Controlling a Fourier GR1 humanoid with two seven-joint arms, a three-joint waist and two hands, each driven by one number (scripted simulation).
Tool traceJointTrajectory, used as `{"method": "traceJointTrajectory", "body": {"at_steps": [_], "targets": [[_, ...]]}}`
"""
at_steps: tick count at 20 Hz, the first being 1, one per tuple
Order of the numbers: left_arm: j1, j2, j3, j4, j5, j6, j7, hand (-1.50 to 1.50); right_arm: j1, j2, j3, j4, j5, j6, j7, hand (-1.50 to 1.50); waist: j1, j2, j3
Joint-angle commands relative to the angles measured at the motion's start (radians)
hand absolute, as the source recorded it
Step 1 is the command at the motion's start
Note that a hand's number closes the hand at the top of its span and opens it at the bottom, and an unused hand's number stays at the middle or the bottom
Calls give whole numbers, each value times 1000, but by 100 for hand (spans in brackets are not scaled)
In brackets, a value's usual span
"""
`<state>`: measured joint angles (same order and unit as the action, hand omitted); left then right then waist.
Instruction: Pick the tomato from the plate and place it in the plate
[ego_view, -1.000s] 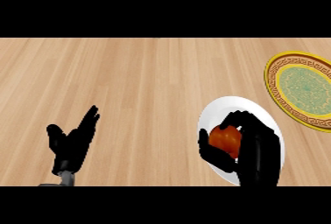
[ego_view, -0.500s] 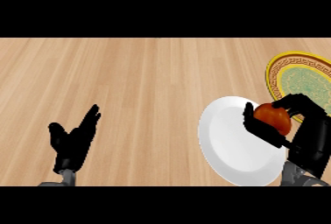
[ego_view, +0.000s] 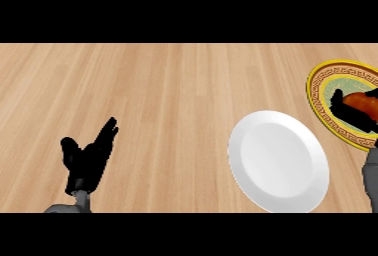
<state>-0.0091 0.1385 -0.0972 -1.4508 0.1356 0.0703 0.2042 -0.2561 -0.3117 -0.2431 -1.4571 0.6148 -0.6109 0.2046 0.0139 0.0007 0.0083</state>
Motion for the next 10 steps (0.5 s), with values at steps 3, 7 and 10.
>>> {"method": "traceJointTrajectory", "body": {"at_steps": [3, 7, 10], "targets": [[10, -18, -7, 42, -2, -7, 4, 0, -159, -142, -166, 380, -183, 8, -260, 150, 12, 10, -6], [23, 5, -18, -54, -8, -9, 80, 0, -261, -214, -244, 612, -265, 35, -435, 150, 18, 8, -5], [13, -11, -6, -7, -3, -12, 38, 0, -305, -256, -297, 765, -309, 47, -583, 150, 19, 12, -5]]}}
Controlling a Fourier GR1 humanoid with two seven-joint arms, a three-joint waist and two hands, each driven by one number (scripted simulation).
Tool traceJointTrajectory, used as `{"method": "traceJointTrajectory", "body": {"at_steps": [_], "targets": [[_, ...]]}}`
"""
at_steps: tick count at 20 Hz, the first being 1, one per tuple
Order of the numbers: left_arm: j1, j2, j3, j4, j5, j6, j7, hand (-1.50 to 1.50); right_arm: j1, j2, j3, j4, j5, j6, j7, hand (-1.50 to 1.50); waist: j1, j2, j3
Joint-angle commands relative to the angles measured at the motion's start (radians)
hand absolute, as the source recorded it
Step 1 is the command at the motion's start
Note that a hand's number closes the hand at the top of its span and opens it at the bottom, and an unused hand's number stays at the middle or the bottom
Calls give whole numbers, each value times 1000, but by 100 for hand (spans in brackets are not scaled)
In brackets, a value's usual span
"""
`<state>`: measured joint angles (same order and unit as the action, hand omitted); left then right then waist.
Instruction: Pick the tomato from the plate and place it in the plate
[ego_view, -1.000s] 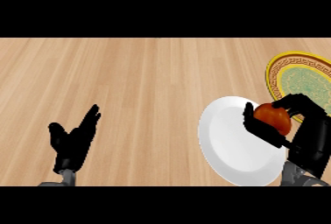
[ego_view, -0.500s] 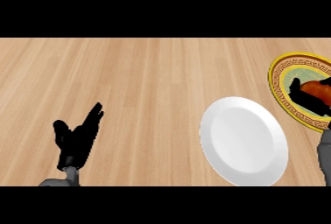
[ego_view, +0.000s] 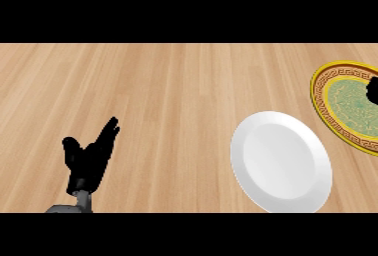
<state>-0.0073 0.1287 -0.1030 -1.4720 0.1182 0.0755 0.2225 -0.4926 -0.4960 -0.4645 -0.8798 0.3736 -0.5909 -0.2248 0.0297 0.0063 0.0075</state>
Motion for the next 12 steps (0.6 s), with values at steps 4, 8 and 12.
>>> {"method": "traceJointTrajectory", "body": {"at_steps": [4, 8, 12], "targets": [[-15, -3, -7, 47, 5, -31, -6, 0, -96, -148, 29, 362, 88, 101, 89, -150, 28, 20, -5], [-15, -11, -13, 22, 3, -25, 9, 0, -151, -153, 47, 489, 80, 231, 23, -150, 40, 21, -2], [-3, -21, -26, 33, 4, -37, 4, 0, -199, -134, -13, 550, 19, 252, -96, -150, 40, 21, 0]]}}
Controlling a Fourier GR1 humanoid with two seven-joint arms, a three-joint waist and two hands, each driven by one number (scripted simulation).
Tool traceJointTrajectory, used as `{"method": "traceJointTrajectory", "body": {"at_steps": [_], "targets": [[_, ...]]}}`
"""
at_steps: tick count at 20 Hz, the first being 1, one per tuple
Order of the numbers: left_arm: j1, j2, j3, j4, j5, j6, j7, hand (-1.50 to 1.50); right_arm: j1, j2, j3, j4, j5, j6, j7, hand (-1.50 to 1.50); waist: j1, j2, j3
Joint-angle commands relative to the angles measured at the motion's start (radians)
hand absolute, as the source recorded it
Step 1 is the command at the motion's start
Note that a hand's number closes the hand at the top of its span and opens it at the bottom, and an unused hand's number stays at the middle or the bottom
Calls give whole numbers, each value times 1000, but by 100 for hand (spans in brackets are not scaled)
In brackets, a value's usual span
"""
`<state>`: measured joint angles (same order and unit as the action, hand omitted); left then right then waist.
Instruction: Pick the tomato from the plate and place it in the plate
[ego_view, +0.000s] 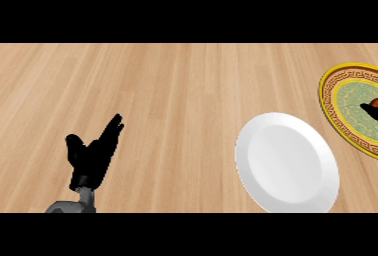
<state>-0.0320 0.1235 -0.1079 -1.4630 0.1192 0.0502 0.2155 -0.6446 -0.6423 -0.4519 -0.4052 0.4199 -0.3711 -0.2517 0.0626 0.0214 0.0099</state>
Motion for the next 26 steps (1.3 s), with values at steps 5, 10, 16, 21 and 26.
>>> {"method": "traceJointTrajectory", "body": {"at_steps": [5, 10, 16, 21, 26], "targets": [[11, -21, -18, 25, -16, 12, 14, 0, -35, 8, -160, 63, -168, 77, -274, -150, -13, 4, 0], [1, 0, 15, 23, 18, -17, 27, 0, -79, -45, -250, 122, -256, 142, -294, -150, -16, 0, -4], [62, -15, -14, -32, -15, 7, 21, 0, 26, -122, -301, 190, -322, 371, -366, -150, -26, -6, -4], [60, -2, 15, -33, -10, 16, 53, 0, 159, -138, -284, 183, -338, 583, -451, -150, -53, -17, -7], [68, -9, 19, 39, 0, -27, -19, 0, 199, -189, -252, 200, -315, 689, -490, -150, -43, -12, -6]]}}
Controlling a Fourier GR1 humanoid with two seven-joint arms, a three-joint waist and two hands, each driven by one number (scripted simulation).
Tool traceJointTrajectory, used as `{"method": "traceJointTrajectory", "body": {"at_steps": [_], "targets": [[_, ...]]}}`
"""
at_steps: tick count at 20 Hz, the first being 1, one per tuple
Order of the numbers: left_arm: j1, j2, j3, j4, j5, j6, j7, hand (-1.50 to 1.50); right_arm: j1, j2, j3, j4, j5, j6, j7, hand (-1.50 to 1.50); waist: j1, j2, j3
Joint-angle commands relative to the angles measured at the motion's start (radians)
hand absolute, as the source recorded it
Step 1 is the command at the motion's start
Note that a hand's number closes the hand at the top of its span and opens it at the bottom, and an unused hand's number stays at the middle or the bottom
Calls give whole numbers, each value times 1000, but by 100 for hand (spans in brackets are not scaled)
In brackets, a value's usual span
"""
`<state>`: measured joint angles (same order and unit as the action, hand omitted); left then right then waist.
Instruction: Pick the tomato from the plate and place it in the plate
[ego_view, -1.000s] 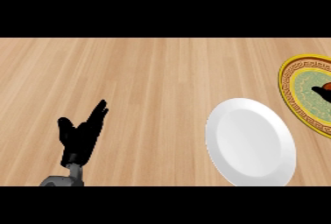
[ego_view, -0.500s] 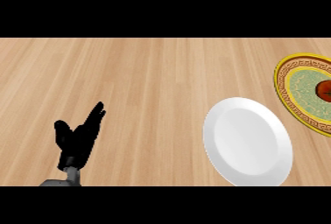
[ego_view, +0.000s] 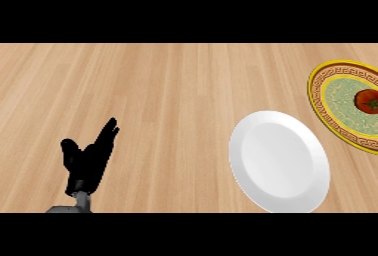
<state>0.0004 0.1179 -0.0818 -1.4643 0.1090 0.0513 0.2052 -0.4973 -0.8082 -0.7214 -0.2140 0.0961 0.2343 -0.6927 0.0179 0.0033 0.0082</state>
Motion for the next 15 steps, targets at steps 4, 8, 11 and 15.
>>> {"method": "traceJointTrajectory", "body": {"at_steps": [4, 8, 11, 15], "targets": [[-21, -36, -12, 28, -11, 18, 50, 0, 98, -33, 61, -33, 23, 66, -47, -150, -11, 0, -7], [50, -29, -14, 38, -17, -4, -8, 0, 251, -23, 64, -24, 23, 98, -184, -150, -17, -1, -7], [-5, -25, 12, 45, -13, 4, 28, 0, 252, -48, 72, -22, 15, 99, -181, -150, -14, 0, -6], [39, -21, 7, -35, -10, -9, 69, 0, 284, 11, 104, -146, -32, 60, -95, -150, -19, -5, -9]]}}
